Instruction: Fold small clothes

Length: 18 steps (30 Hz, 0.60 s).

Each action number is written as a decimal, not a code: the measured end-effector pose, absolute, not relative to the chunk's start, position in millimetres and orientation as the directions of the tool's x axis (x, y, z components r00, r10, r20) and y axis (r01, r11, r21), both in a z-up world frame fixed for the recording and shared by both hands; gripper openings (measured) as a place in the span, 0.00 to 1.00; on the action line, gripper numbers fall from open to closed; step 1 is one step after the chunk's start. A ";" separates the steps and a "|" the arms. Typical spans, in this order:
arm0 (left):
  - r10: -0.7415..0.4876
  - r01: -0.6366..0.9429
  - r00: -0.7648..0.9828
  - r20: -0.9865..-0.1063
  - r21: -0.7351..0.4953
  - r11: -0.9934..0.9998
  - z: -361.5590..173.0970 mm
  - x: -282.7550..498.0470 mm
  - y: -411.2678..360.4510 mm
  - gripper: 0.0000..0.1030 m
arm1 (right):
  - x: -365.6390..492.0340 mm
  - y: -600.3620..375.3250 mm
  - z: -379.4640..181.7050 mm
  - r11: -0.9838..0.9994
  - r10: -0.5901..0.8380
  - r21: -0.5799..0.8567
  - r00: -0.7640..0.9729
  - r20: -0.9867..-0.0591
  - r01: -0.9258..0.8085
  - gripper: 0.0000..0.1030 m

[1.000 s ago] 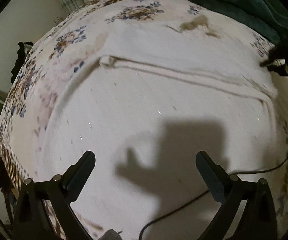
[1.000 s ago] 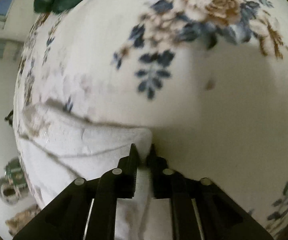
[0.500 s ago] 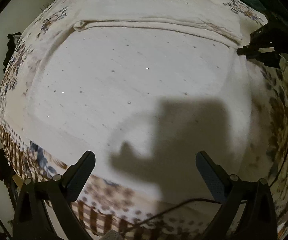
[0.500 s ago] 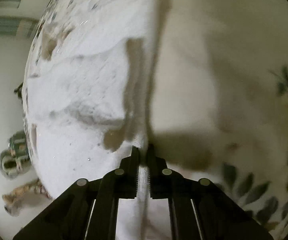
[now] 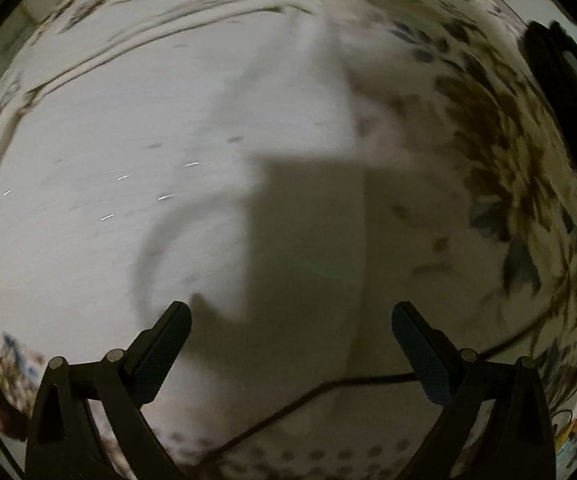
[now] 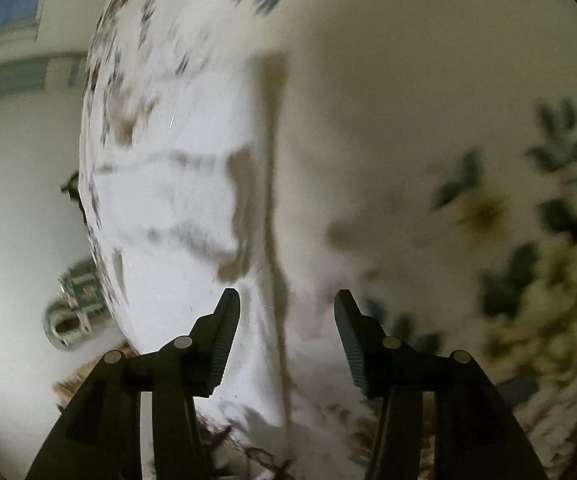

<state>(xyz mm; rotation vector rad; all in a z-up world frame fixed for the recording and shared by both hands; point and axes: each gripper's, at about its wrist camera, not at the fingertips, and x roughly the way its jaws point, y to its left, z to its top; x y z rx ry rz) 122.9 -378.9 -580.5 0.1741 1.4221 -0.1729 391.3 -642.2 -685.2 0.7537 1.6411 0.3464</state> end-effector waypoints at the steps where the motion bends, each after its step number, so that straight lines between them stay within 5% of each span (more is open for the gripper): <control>1: -0.024 0.235 0.143 -0.989 0.010 0.972 -583.9 124.5 -382.4 0.66 | 398.4 -649.1 -688.0 0.736 0.649 0.612 -0.043 -0.760 0.290 0.51; 4: -0.006 0.262 0.159 -0.987 0.036 0.964 -588.1 129.5 -388.9 0.19 | 428.4 -658.6 -708.6 0.658 0.716 0.670 -0.009 -0.698 0.344 0.51; 6: -0.016 0.251 0.178 -0.984 0.030 0.968 -583.0 134.8 -379.3 0.11 | 449.1 -655.5 -722.9 0.618 0.749 0.703 0.009 -0.663 0.353 0.51; 11: -0.074 0.238 0.209 -0.975 -0.023 0.971 -558.4 130.2 -359.3 0.06 | 479.9 -626.7 -754.6 0.572 0.774 0.718 0.029 -0.633 0.398 0.51; 12: -0.085 0.231 0.214 -0.973 -0.034 0.972 -551.9 129.8 -354.7 0.06 | 482.4 -622.6 -751.6 0.568 0.772 0.725 0.054 -0.634 0.389 0.43; 13: -0.100 0.221 0.217 -0.971 -0.051 0.974 -544.4 129.4 -348.9 0.06 | 484.9 -618.1 -746.3 0.585 0.760 0.720 0.057 -0.647 0.373 0.10; 18: -0.173 0.136 0.245 -0.954 -0.143 0.980 -506.4 132.1 -324.5 0.06 | 497.5 -595.0 -701.3 0.673 0.691 0.678 0.074 -0.719 0.296 0.07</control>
